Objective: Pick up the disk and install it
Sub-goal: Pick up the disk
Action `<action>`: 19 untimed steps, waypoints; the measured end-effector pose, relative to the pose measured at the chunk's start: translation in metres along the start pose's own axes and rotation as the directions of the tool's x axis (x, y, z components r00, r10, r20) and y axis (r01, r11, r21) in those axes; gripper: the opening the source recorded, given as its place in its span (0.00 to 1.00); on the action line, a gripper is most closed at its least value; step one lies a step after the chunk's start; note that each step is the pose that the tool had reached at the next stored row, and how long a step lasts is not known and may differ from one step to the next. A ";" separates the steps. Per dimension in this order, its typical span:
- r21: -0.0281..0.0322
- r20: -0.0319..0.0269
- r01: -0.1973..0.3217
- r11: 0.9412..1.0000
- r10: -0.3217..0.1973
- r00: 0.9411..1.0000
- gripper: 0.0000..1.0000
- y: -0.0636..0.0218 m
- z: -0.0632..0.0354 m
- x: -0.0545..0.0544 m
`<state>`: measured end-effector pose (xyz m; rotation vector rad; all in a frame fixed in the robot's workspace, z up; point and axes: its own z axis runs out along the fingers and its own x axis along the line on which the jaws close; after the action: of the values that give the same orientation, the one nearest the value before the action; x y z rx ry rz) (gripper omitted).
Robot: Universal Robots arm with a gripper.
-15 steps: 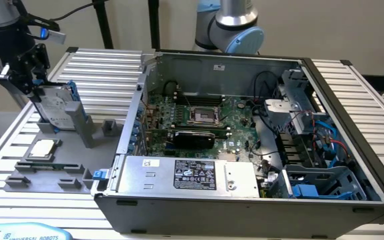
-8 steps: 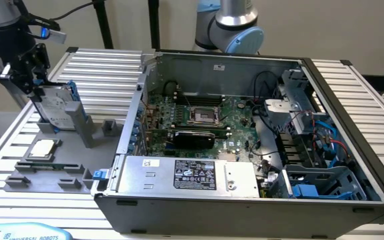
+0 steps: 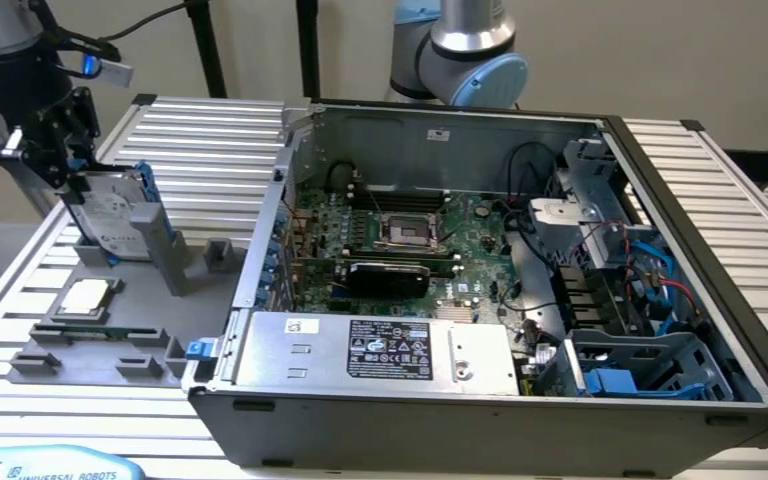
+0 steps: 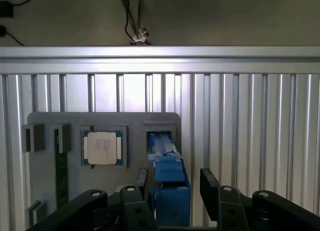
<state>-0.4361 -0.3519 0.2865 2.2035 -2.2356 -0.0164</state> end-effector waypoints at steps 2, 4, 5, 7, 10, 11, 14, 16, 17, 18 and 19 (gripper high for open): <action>0.000 0.000 0.000 1.000 0.000 1.000 0.54 0.0000 0.0004 0.000; 0.000 0.000 0.001 1.000 -0.001 1.000 0.54 0.0000 0.0007 0.000; 0.000 0.000 0.001 1.000 -0.001 1.000 0.54 0.0000 0.0007 0.000; 0.000 0.000 0.001 1.000 -0.001 1.000 0.52 0.0000 0.0009 0.000; 0.000 0.000 0.001 1.000 -0.001 1.000 0.45 0.0000 0.0010 0.000; 0.000 0.000 0.001 1.000 -0.001 1.000 0.38 0.0000 0.0010 0.000; 0.000 0.000 0.001 1.000 -0.001 1.000 0.36 0.0000 0.0011 0.001; 0.000 0.000 0.001 1.000 -0.001 1.000 0.33 0.0000 0.0010 0.003; 0.000 0.000 0.000 1.000 0.000 1.000 0.33 0.0000 0.0009 0.004; 0.000 0.000 0.001 1.000 -0.001 1.000 0.33 -0.0001 0.0009 0.005; 0.000 0.000 0.000 1.000 0.000 1.000 0.33 -0.0001 0.0010 0.006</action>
<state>-0.4361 -0.3583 0.2855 2.2042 -2.2354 -0.0165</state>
